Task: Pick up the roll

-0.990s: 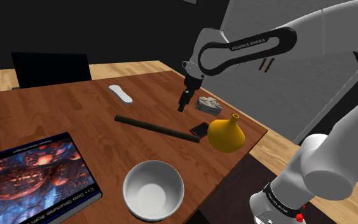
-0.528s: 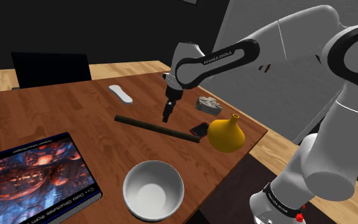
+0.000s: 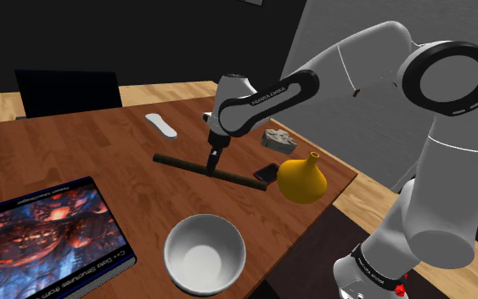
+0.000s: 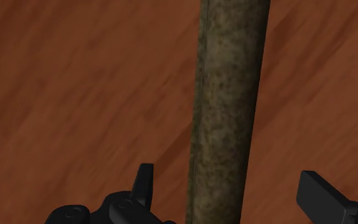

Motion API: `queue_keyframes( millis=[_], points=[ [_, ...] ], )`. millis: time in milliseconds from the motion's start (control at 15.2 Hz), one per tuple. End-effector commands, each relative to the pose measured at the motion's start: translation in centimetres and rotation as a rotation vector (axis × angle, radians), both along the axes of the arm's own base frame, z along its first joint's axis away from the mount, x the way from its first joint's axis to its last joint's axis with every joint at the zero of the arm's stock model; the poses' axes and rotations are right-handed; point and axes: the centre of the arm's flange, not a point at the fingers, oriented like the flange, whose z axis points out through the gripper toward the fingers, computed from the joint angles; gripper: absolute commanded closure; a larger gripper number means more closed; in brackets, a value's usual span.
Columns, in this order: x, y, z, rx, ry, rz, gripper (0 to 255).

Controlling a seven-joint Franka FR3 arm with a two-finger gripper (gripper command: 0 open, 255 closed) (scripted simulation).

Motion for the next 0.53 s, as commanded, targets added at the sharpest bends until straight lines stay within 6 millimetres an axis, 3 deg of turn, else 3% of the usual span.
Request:
queue_keyframes(
  millis=[0,198,264,462],
  points=[
    [-0.02,-0.04,-1.04,0.000,0.000,0.000,0],
    [-0.02,-0.04,-1.87,0.000,0.000,0.000,0],
    [-0.03,-0.03,-1.94,0.000,0.000,0.000,255],
    [-0.02,-0.02,-1.93,0.000,-0.001,0.000,255]
  ],
)
